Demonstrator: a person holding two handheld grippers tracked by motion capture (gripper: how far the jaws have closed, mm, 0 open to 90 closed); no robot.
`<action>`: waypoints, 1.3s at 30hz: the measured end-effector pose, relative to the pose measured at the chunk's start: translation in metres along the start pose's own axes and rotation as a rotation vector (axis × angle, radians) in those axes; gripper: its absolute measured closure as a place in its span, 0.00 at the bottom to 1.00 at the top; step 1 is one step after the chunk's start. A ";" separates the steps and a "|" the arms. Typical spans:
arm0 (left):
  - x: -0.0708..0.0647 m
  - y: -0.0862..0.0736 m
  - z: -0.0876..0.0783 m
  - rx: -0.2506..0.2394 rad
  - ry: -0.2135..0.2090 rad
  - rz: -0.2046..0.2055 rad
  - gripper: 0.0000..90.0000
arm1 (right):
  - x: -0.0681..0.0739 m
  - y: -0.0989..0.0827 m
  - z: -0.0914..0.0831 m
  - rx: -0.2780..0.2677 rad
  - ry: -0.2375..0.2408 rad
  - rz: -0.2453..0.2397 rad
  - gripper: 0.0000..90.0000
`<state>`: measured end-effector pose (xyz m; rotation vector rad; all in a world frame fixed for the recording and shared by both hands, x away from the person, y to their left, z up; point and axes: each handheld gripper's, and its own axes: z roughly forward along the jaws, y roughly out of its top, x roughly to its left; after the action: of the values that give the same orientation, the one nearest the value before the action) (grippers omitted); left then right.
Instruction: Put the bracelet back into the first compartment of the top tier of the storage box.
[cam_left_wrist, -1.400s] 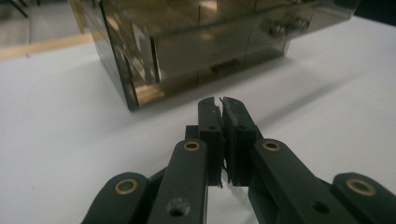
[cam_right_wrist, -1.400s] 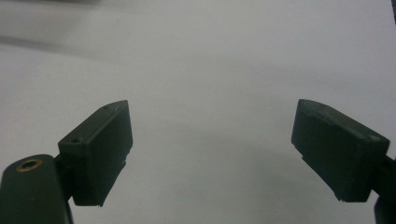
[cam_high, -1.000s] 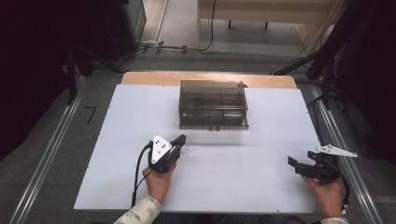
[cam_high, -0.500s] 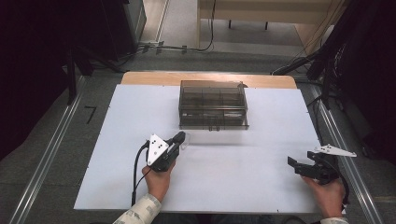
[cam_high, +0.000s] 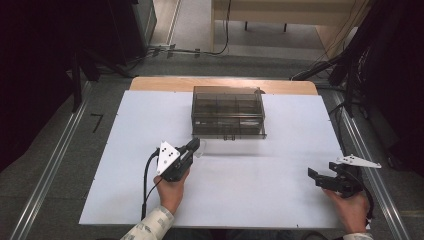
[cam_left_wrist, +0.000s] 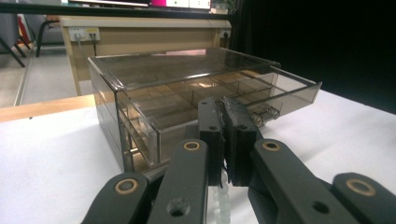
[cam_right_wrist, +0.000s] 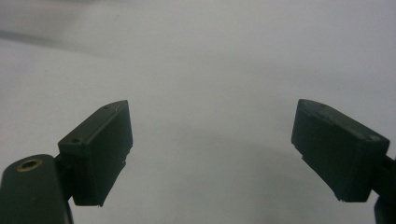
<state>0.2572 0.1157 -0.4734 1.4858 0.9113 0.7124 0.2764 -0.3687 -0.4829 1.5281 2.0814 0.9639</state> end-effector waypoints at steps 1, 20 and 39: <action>0.000 0.001 0.000 -0.008 0.002 0.003 0.97 | 0.000 0.000 0.000 0.001 -0.001 0.001 0.12; 0.006 0.014 0.002 -0.066 -0.012 -0.025 0.97 | 0.000 0.000 0.001 0.006 -0.001 0.002 0.12; 0.015 0.028 0.007 -0.123 -0.015 -0.055 0.97 | 0.001 0.000 0.002 0.009 -0.005 0.001 0.12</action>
<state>0.2740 0.1249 -0.4479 1.3506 0.8786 0.7037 0.2773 -0.3675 -0.4838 1.5339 2.0847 0.9515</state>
